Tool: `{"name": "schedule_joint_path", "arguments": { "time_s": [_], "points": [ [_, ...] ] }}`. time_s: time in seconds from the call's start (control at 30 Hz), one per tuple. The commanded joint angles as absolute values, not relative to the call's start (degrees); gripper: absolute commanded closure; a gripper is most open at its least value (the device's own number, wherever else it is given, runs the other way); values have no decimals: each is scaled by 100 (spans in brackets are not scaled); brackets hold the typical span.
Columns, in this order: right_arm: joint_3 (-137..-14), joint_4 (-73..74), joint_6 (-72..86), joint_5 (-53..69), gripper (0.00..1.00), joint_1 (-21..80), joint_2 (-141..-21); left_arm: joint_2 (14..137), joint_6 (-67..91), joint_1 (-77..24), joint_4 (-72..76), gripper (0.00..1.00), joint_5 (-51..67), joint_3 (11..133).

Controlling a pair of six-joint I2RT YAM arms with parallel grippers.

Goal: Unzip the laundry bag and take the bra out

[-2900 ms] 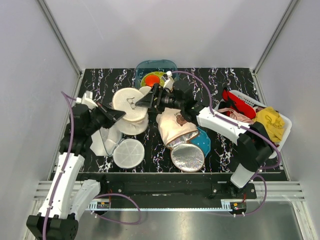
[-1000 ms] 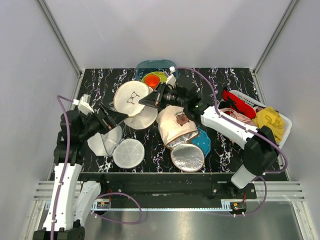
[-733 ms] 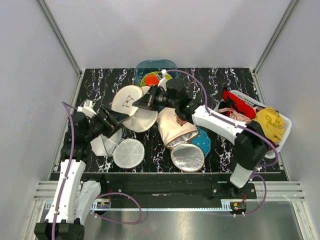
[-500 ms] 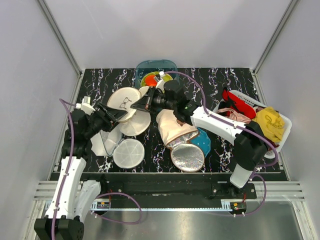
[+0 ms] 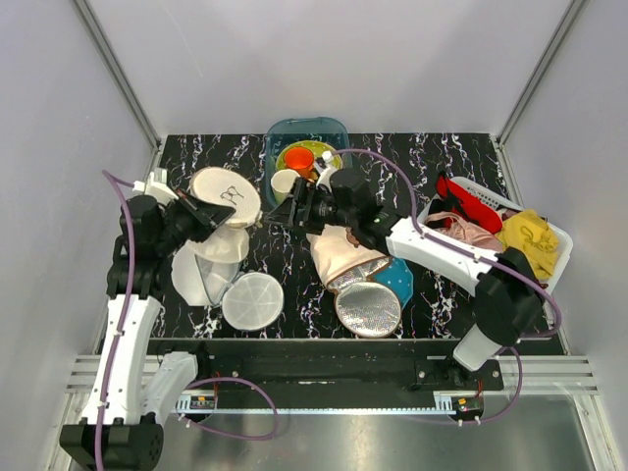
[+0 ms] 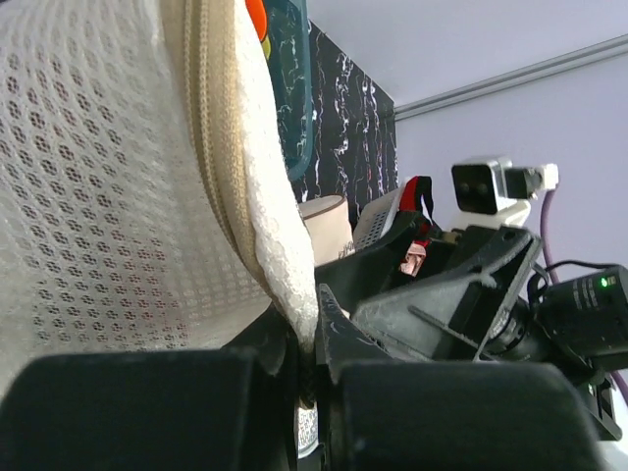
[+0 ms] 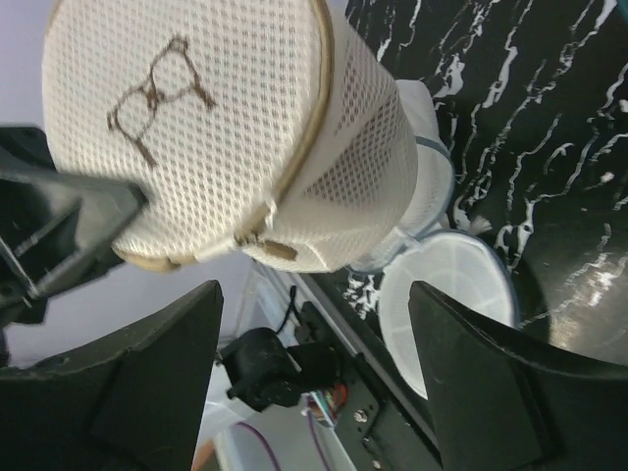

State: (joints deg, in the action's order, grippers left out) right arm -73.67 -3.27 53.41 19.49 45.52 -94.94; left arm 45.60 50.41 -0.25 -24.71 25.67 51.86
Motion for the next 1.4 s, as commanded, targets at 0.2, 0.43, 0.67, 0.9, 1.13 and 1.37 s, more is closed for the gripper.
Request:
{"name": "schedule_joint_path", "arguments": {
  "time_s": [0.2, 0.43, 0.67, 0.9, 1.13, 1.37],
  "points": [
    [-6881, -150, 3123, 1537, 40, 4860, -8464, 4957, 5080, -9, -2250, 100, 3146, 5660],
    [-7487, 270, 2620, 1961, 28, 5176, -9131, 4948, 5159, -9, -2180, 100, 3278, 5634],
    [-8094, 536, 2355, 1530, 34, 5335, -9509, 4939, 5133, -9, -2197, 100, 3322, 5695],
    [-8209, 439, 2276, 1319, 60, 5335, -9536, 4948, 5098, 0, -2241, 100, 3357, 5765],
    [-7972, 255, 2338, 941, 100, 5335, -9449, 4940, 5054, -9, -2250, 100, 3366, 5774],
    [-7840, 255, 2355, 923, 100, 5326, -9440, 4983, 4948, -9, -2346, 100, 3375, 5906]
  ]
}}
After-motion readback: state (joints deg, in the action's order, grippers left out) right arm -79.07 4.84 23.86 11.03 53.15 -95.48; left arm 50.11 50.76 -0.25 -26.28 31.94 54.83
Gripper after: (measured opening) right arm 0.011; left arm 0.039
